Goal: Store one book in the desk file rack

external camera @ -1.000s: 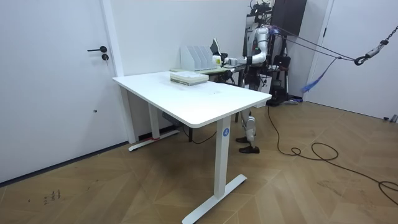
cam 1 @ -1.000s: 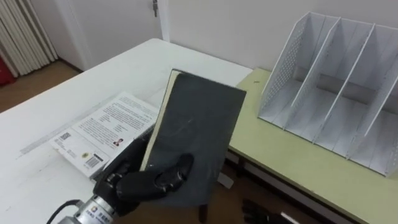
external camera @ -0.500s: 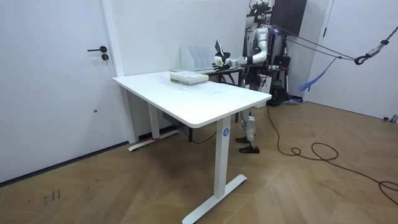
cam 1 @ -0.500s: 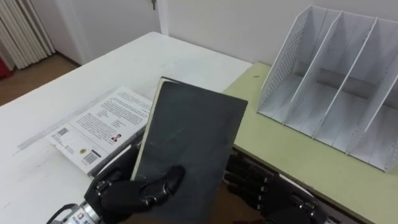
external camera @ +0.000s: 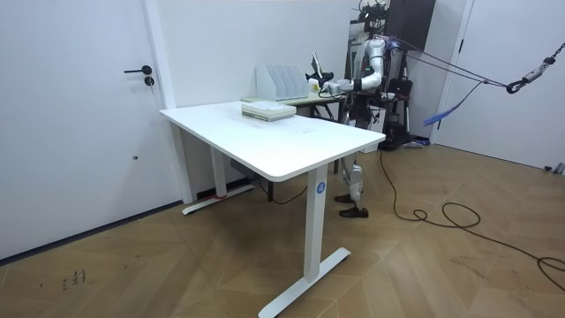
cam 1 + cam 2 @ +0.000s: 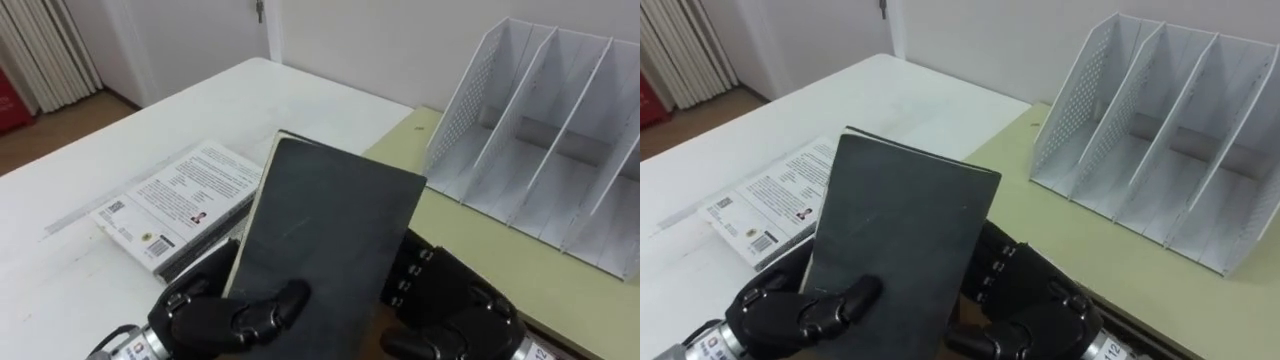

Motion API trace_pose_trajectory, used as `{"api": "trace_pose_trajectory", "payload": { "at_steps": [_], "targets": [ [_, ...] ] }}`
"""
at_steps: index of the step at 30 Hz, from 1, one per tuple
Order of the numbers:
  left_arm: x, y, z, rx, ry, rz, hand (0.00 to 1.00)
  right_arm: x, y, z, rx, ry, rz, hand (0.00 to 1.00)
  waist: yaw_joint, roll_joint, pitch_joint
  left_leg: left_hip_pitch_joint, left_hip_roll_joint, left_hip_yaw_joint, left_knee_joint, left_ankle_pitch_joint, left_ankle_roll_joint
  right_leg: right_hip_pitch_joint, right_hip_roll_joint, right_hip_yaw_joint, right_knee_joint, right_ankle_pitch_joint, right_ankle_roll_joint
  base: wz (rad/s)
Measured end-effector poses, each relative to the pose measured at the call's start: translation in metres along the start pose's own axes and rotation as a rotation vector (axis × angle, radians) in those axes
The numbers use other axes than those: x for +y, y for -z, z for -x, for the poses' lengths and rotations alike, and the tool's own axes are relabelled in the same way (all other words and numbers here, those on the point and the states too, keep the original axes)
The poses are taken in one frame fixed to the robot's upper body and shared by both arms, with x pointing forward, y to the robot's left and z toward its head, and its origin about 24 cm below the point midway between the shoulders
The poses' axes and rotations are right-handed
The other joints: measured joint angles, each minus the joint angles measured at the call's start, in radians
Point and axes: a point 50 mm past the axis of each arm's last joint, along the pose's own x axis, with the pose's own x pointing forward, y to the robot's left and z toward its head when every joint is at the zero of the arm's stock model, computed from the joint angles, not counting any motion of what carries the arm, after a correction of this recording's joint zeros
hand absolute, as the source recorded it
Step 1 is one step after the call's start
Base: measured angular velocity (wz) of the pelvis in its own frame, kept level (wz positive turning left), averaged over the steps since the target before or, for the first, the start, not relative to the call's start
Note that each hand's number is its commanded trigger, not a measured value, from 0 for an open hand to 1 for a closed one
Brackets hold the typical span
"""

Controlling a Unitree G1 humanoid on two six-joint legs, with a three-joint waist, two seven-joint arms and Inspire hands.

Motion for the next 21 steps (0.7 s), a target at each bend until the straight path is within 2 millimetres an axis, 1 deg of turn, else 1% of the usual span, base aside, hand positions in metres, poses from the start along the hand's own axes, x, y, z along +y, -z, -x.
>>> {"api": "trace_pose_trajectory", "payload": {
  "at_steps": [2, 5, 11, 14, 17, 21],
  "targets": [
    [0.0, -0.001, -0.001, -0.002, 0.012, -0.002, 1.0, 0.003, 0.0, -0.002, -0.013, -0.028, -0.025, 0.0, 0.001, 0.002, -0.0015, 0.0, 0.0, 0.0, 0.002, 0.0, 0.0, 0.0, 0.0, -0.001, 0.003, 0.0, 0.0, 0.0],
    [-0.001, -0.006, -0.006, -0.019, 0.041, -0.001, 1.0, 0.006, -0.002, -0.004, -0.041, -0.05, -0.063, 0.0, 0.006, 0.003, -0.0018, 0.0, 0.0, 0.001, 0.004, 0.0, 0.0, 0.0, -0.001, -0.001, 0.007, 0.0, 0.0, -0.01],
    [-0.004, -0.009, -0.007, -0.103, 0.074, 0.105, 1.0, 0.02, -0.012, -0.012, -0.096, -0.138, -0.103, 0.0, 0.009, 0.005, -0.0027, -0.001, 0.001, 0.014, 0.005, -0.001, 0.001, 0.0, 0.0, 0.011, 0.011, 0.0, 0.0, -0.05],
    [-0.005, -0.007, -0.008, -0.091, 0.081, 0.12, 1.0, 0.025, -0.011, -0.016, -0.108, -0.174, -0.134, 0.0, 0.011, 0.006, -0.0038, -0.001, 0.002, 0.019, 0.006, -0.001, 0.002, 0.0, 0.0, 0.013, 0.012, 0.0, 0.0, 0.0],
    [-0.003, -0.009, -0.006, -0.068, 0.078, 0.112, 1.0, 0.026, -0.011, -0.015, -0.099, -0.169, -0.141, 0.0, 0.015, 0.008, -0.0049, -0.007, 0.002, 0.018, 0.007, -0.002, 0.002, -0.001, 0.001, 0.013, 0.014, 0.0, 0.0, 0.0],
    [0.003, -0.009, -0.006, -0.021, 0.073, 0.121, 1.0, 0.025, -0.011, -0.016, -0.09, -0.14, -0.145, 0.0, 0.018, 0.014, -0.0088, -0.006, 0.002, 0.018, 0.008, -0.002, 0.002, 0.0, 0.001, 0.012, 0.016, 0.0, 0.0, 0.0]
  ]
}}
